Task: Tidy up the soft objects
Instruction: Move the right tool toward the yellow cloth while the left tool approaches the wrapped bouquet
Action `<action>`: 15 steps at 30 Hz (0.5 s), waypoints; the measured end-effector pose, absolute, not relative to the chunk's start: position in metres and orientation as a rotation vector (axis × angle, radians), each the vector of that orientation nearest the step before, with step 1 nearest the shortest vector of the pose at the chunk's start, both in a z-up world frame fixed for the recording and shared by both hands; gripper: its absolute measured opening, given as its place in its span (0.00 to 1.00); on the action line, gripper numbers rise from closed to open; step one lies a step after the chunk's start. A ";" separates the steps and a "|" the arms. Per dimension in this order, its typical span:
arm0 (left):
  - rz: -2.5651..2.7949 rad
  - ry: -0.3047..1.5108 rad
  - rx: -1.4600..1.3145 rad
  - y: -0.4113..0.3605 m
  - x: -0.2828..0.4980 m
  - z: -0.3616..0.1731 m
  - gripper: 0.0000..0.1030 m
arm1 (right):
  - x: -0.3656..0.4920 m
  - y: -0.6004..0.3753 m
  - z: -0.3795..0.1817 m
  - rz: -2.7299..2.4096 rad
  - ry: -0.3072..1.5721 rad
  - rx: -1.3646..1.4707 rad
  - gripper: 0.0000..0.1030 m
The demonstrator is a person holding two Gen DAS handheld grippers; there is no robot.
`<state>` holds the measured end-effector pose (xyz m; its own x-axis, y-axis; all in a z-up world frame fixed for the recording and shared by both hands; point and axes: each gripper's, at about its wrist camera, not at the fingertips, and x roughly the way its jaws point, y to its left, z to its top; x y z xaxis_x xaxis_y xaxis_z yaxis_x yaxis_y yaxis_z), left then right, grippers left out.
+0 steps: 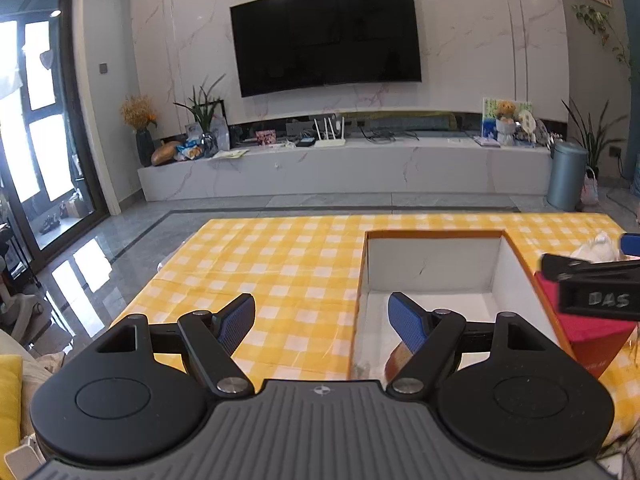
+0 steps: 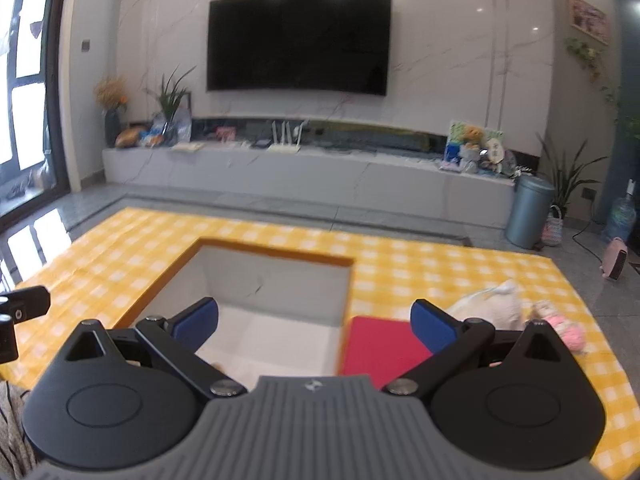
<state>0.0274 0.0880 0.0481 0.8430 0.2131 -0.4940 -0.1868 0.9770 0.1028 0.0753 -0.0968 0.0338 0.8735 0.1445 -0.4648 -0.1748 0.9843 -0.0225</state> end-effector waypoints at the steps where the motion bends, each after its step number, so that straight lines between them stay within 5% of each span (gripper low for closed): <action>1: 0.224 0.529 0.038 0.086 0.028 0.049 0.87 | 0.074 -0.104 0.037 0.152 0.467 -0.066 0.98; 15: 0.149 0.523 0.036 0.027 0.024 0.061 0.87 | 0.044 -0.210 0.063 -0.202 0.305 -0.190 0.98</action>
<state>0.0241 0.0272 0.0614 0.8555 0.1513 -0.4951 -0.1331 0.9885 0.0720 0.0443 -0.2103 0.0627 0.9341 -0.2249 -0.2774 0.1677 0.9620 -0.2154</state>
